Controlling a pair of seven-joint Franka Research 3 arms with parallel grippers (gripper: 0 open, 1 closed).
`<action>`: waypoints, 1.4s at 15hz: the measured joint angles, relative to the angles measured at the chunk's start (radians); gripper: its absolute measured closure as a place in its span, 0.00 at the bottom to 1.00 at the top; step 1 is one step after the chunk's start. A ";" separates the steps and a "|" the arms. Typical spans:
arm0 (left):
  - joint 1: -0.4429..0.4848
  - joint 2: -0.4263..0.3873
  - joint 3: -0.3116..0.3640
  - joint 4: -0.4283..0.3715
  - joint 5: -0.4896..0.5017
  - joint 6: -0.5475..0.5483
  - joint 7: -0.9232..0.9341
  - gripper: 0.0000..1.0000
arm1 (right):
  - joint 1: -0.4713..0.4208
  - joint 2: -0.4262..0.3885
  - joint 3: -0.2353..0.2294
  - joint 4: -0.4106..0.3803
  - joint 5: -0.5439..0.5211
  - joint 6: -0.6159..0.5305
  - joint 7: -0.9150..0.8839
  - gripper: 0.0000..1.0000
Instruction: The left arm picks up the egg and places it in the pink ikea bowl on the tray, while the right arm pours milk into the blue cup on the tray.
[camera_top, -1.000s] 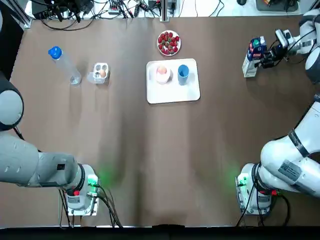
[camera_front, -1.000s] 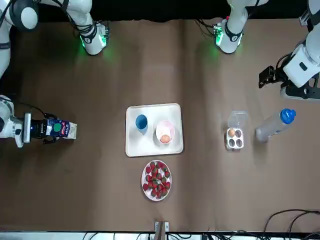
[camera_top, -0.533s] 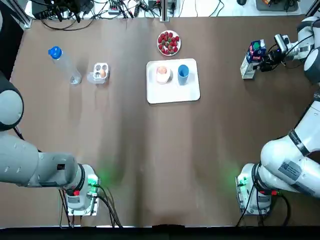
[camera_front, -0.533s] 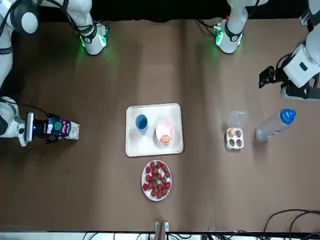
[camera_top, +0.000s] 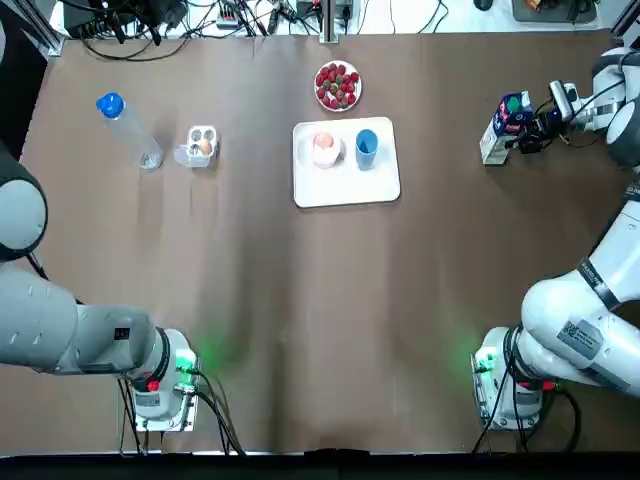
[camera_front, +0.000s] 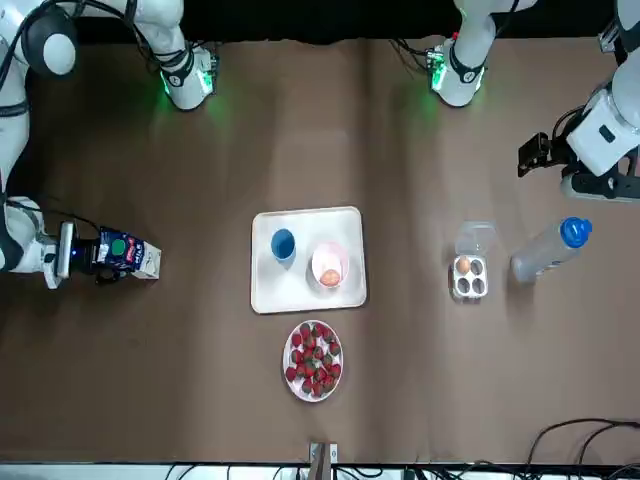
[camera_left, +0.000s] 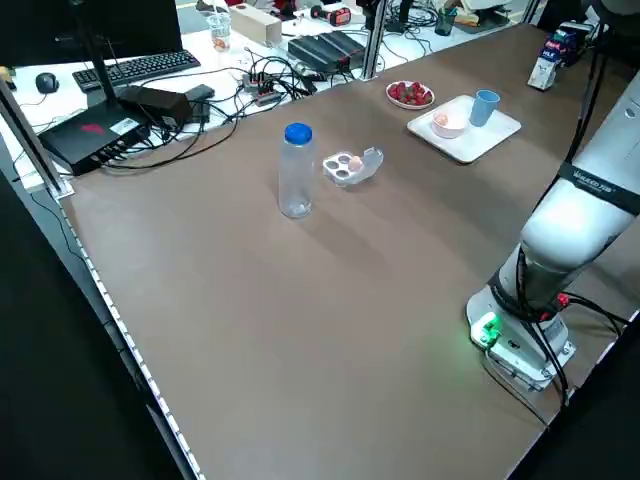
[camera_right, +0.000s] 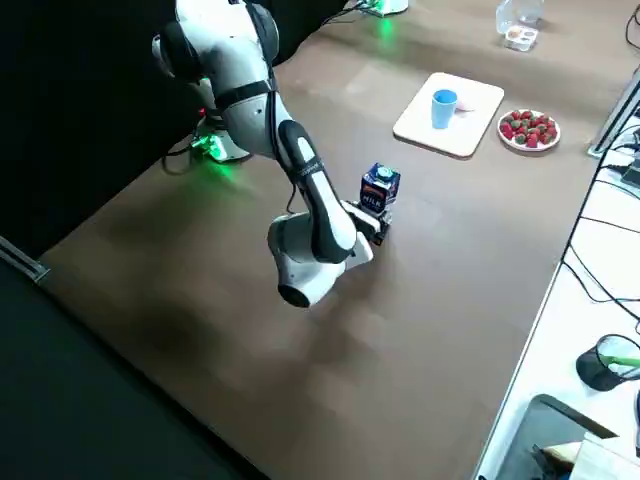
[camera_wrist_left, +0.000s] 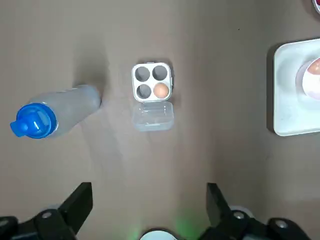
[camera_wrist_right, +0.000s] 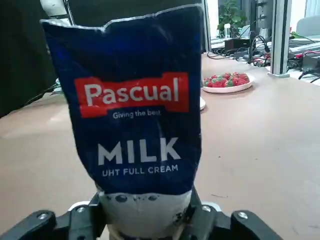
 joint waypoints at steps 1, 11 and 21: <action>0.000 0.000 0.000 0.000 0.000 0.000 0.000 0.00 | -0.001 0.000 0.000 0.000 0.000 0.000 -0.001 0.37; 0.001 0.001 -0.002 0.000 0.022 0.000 0.000 0.00 | -0.001 0.003 0.000 0.000 0.000 0.020 -0.004 0.35; -0.010 0.001 -0.011 0.000 0.038 0.017 0.000 0.00 | -0.001 0.012 0.000 0.000 0.000 0.035 -0.040 0.08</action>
